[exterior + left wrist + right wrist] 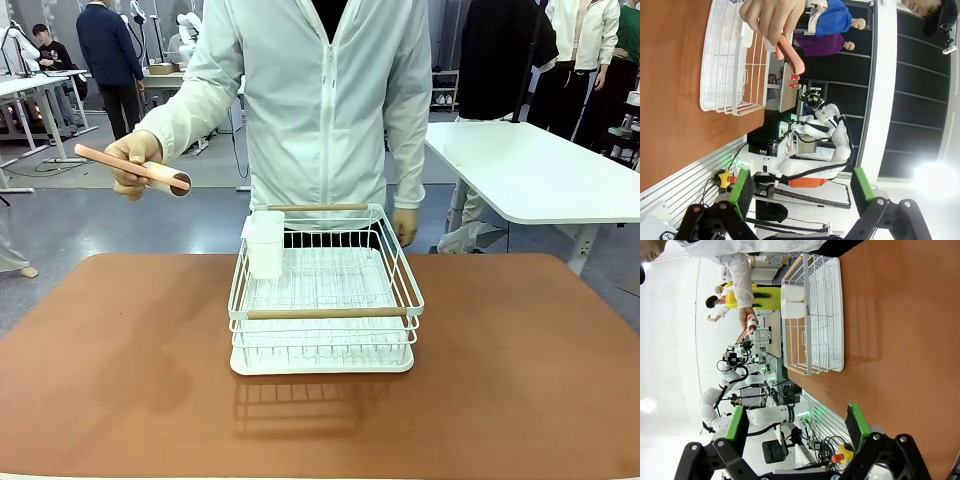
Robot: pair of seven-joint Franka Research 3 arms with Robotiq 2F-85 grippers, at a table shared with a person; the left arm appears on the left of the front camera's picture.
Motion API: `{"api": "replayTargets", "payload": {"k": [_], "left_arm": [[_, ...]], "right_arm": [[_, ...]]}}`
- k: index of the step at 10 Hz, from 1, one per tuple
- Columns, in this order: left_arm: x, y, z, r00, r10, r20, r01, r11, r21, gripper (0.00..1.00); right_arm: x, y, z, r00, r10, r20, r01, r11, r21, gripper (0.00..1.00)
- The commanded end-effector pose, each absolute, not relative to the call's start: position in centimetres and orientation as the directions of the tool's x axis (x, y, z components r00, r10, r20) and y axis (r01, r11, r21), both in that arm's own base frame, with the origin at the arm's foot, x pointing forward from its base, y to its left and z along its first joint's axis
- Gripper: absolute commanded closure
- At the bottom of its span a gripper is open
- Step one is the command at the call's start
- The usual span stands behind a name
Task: Clean the table.
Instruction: Pick up the Lint Roller when the human hands it over.
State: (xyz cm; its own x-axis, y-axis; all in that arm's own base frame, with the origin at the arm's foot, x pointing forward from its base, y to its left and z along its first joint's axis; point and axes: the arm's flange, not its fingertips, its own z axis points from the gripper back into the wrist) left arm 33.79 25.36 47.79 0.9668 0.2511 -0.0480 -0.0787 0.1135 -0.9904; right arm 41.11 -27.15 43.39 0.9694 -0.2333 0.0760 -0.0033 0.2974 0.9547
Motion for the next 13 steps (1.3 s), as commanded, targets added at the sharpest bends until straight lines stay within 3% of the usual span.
{"api": "replayTargets", "payload": {"k": [1,4,6,10,13], "left_arm": [[33.4,25.4,48.4,0.966,0.255,-0.046,-0.076,0.11,-0.991,0.0],[33.8,25.4,47.8,0.967,0.251,-0.048,-0.079,0.114,-0.99,0.0],[33.4,23.3,49.7,0.962,0.253,-0.097,-0.15,0.197,-0.969,0.0],[32.3,20.1,53.1,0.904,0.407,-0.133,-0.276,0.318,-0.907,0.0],[31.6,16.0,54.4,0.831,0.517,-0.206,-0.42,0.34,-0.842,0.0]], "right_arm": [[40.9,-26.9,43.8,0.97,-0.229,0.082,-0.009,0.301,0.954,0.0],[40.9,-26.9,43.8,0.97,-0.229,0.082,-0.009,0.301,0.954,0.0],[40.9,-26.9,43.8,0.97,-0.229,0.082,-0.009,0.301,0.954,0.0],[40.9,-26.9,43.8,0.97,-0.229,0.082,-0.009,0.301,0.954,0.0],[40.9,-26.9,43.8,0.97,-0.229,0.082,-0.009,0.301,0.954,0.0]]}}
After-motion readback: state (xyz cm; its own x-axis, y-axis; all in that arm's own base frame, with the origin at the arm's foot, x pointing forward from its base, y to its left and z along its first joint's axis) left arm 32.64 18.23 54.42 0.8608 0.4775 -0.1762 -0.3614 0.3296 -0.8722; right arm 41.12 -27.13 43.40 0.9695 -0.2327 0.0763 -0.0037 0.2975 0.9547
